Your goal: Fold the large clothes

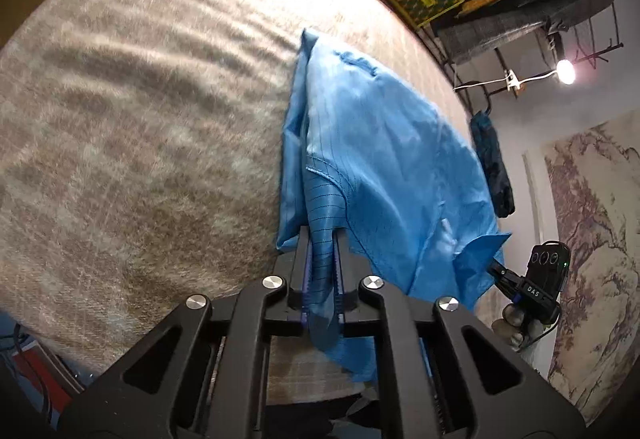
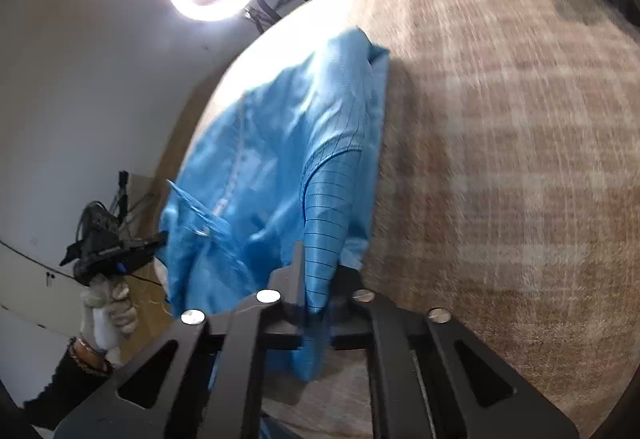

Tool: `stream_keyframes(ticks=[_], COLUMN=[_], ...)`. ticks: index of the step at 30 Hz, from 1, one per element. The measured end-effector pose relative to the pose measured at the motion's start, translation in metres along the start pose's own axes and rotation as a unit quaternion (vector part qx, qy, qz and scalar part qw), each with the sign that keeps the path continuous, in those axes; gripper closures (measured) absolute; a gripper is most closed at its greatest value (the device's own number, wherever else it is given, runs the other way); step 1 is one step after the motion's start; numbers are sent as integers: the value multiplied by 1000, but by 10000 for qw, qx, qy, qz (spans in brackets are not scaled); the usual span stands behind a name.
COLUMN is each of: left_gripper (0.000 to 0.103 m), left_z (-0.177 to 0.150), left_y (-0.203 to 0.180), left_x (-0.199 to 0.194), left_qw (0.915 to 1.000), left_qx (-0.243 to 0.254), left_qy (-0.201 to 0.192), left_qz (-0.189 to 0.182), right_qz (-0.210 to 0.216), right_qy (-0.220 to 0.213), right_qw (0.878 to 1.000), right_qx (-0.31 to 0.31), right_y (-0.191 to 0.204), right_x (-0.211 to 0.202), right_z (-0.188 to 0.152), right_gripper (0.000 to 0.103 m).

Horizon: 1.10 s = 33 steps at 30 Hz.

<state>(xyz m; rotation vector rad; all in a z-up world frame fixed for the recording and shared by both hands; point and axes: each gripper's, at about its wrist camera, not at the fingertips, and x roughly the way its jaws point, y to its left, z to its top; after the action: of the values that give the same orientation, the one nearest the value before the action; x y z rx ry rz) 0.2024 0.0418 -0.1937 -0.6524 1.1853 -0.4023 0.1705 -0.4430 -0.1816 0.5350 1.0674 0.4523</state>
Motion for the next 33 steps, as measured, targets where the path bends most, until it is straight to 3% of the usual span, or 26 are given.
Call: stream_keyframes(ticks=[3, 7, 10, 15, 19, 21, 25, 27, 29, 33], left_gripper=[100, 101, 101, 99, 74, 71, 71, 71, 71, 71], left_z=[10, 32, 45, 36, 36, 40, 49, 54, 56, 58], left_y=[-11, -18, -13, -1, -7, -15, -43, -61, -72, -74], left_x=[-4, 2, 18, 40, 20, 2, -17, -3, 17, 62], left_qw=[9998, 9996, 9986, 9971, 9944, 9929, 9885, 9887, 9875, 9783], left_qx=[123, 149, 284, 327, 484, 575, 857, 1019, 1188, 1495], left_qy=[-120, -226, -240, 87, -91, -370, -887, -830, -691, -459], left_qz=[-52, -32, 387, 683, 935, 975, 879, 716, 770, 1361], right_qz=[297, 291, 284, -415, -864, -1163, -1092, -847, -868, -1264], right_qy=[-172, -331, -387, -181, 127, -32, -678, -845, -806, -492], right_qw=[9994, 9990, 9987, 9990, 9958, 9922, 9876, 9857, 9834, 9736], right_qx=[47, -27, 160, 5, -272, -451, -900, -1184, -1372, -1834], right_y=[7, 13, 8, -6, -5, 1, 30, 46, 58, 68], right_x=[-11, -12, -2, 18, 17, 2, -26, -20, -1, 45], right_z=[7, 21, 30, 34, 32, 34, 42, 50, 58, 65], right_gripper=[101, 101, 102, 102, 89, 88, 88, 88, 88, 88])
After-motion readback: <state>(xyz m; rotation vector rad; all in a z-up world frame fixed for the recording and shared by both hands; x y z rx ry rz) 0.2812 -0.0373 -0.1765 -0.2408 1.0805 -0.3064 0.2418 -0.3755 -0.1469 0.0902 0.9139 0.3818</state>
